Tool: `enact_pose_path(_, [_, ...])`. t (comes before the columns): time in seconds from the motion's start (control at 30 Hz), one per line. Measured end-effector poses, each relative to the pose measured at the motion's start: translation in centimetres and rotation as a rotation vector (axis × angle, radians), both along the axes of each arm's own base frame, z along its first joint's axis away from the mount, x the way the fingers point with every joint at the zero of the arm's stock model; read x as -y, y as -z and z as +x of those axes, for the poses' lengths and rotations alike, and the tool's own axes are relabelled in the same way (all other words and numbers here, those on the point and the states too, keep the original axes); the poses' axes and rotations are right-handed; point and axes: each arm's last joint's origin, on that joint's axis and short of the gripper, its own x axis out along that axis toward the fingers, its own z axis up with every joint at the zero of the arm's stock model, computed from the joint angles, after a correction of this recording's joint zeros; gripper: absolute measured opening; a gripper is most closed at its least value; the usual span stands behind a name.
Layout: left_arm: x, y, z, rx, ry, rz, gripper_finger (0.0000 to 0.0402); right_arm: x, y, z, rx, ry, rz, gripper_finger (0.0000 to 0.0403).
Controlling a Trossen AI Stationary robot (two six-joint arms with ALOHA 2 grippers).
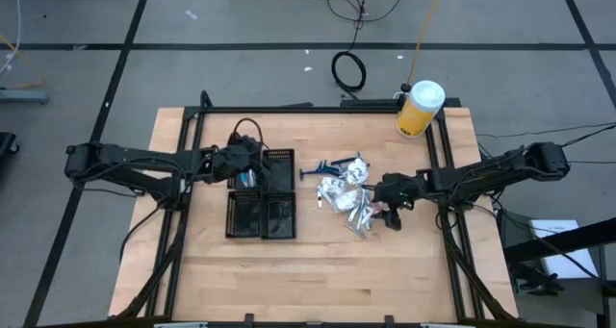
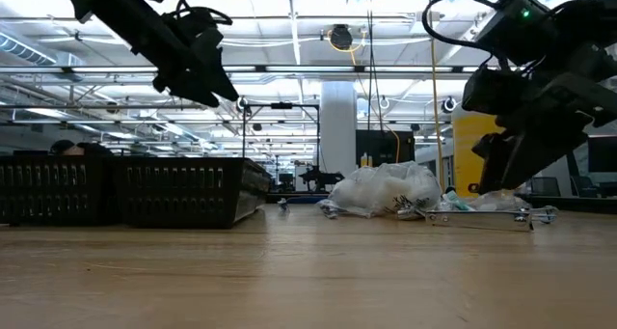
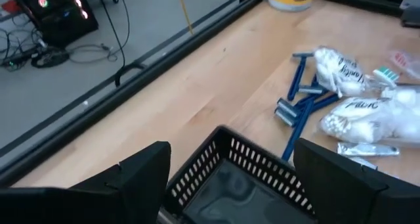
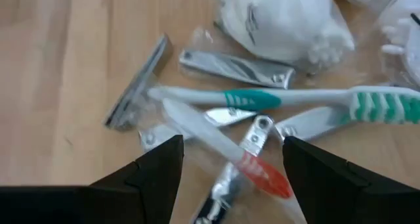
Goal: Pick & Place Travel size toiletries
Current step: Put the red toothbrush into the top left black bin
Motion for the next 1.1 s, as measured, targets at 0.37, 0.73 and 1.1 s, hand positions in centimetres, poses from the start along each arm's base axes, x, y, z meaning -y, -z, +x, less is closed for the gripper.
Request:
enact_pose_path(0.37, [-0.01,-0.1,0.06,0.007,0.005,0.008,0.031,0.46,0.72,-1.01,-0.119,-0.035,-0.213,0.0246])
enact_pose_path(0.73, [-0.01,-0.12,0.08,0.01,0.005,0.009,0.031,0.35,0.75,-1.02,-0.12,-0.058,-0.181,0.0129])
enact_pose_path(1.1, [-0.01,-0.13,0.07,0.01,0.005,0.009,0.031,0.27,0.72,-1.01,-0.116,-0.068,-0.154,0.001])
